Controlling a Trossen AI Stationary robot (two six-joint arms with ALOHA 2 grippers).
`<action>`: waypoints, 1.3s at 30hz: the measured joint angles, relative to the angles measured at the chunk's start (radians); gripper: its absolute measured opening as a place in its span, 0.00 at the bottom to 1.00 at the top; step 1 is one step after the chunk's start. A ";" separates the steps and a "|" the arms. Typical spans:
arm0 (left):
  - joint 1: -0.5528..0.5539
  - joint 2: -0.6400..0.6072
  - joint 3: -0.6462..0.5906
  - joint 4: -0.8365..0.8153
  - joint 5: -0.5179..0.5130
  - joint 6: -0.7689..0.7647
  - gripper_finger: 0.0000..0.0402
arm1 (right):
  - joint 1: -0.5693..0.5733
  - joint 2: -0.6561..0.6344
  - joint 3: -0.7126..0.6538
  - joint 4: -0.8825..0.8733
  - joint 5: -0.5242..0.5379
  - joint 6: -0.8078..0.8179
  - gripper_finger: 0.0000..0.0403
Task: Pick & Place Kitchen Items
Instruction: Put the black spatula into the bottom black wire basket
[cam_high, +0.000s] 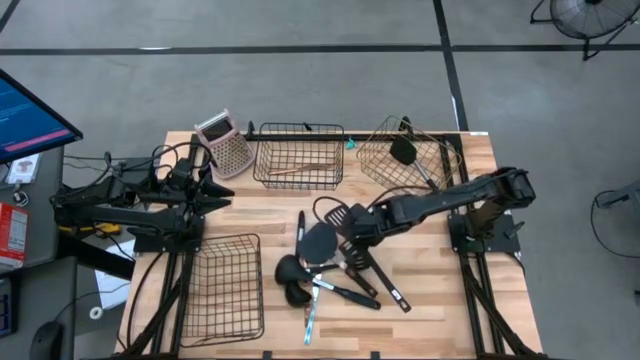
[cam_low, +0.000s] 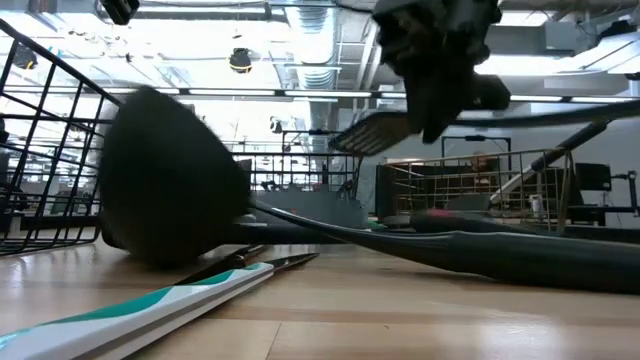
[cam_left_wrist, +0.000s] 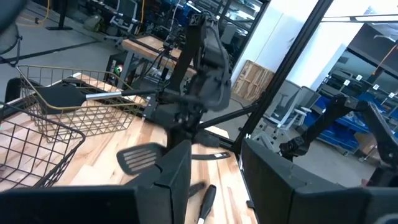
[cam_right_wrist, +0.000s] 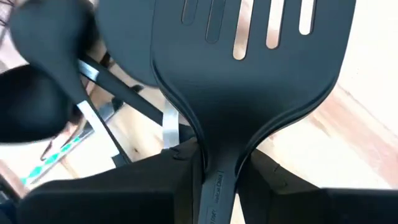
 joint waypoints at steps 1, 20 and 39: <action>0.000 0.000 0.000 0.000 0.000 0.000 0.32 | -0.002 -0.016 0.000 0.002 0.004 -0.002 0.16; 0.000 0.000 0.000 0.002 -0.003 -0.003 0.32 | -0.083 -0.281 0.000 -0.004 0.090 -0.176 0.16; 0.000 0.000 0.000 0.008 -0.016 -0.026 0.32 | -0.126 -0.318 0.000 0.228 0.056 -0.327 0.16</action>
